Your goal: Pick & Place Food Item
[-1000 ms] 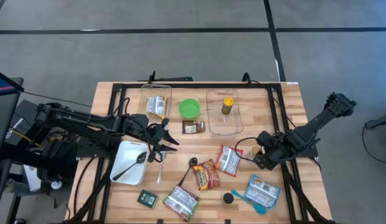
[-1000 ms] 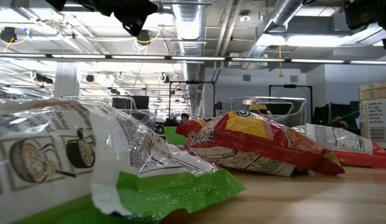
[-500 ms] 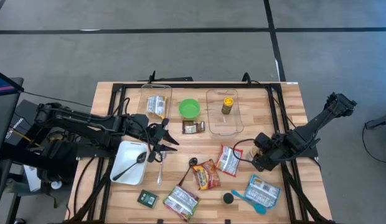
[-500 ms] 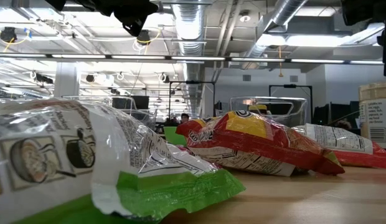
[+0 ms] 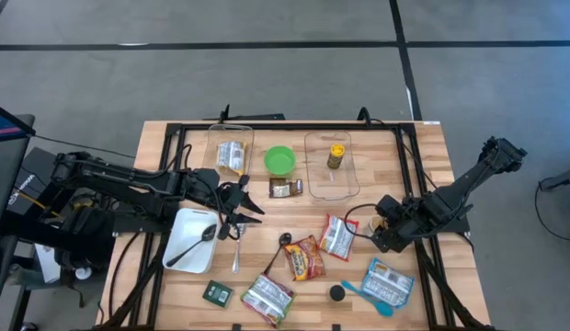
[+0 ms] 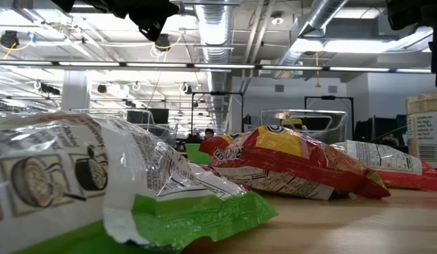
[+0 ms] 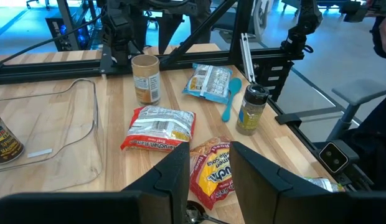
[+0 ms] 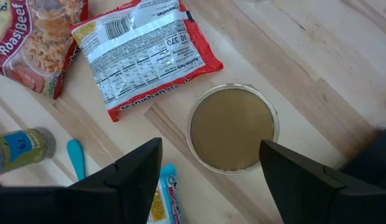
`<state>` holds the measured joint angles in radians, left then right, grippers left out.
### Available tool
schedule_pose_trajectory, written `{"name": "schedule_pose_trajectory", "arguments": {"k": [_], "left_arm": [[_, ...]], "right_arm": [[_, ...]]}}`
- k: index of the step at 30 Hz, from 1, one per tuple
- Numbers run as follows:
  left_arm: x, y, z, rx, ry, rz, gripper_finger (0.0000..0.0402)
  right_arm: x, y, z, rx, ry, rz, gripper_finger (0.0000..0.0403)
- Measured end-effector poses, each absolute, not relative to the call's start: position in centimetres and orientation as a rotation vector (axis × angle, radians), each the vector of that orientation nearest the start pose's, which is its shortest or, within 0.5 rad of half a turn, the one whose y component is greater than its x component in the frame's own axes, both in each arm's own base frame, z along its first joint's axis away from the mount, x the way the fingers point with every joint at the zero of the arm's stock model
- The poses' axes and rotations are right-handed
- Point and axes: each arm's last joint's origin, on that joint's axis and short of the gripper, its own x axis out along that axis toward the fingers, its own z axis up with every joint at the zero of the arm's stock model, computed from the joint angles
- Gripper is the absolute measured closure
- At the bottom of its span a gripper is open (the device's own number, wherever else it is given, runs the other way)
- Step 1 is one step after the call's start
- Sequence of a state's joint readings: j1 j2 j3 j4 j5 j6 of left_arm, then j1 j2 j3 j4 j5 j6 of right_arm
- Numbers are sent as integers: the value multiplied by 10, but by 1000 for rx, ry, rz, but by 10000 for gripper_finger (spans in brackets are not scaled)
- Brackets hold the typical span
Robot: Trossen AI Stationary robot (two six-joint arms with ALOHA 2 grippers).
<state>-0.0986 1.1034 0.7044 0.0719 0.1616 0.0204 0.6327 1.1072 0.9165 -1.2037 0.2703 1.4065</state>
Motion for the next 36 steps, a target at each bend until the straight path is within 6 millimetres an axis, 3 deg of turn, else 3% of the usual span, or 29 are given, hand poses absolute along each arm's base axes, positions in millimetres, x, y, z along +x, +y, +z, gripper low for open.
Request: {"name": "schedule_pose_trajectory", "arguments": {"k": [4,14,21,36], "left_arm": [[240,-28,268,10,325,-261,294],[240,-28,268,10,325,-262,294],[240,-28,268,10,325,-262,294],[240,-28,268,10,325,-261,294]], "right_arm": [[142,95,258,595,1157,-587,117],[141,92,258,456,1160,-545,9],[141,92,256,452,1164,-542,18],[139,91,225,425,1190,-570,16]]}}
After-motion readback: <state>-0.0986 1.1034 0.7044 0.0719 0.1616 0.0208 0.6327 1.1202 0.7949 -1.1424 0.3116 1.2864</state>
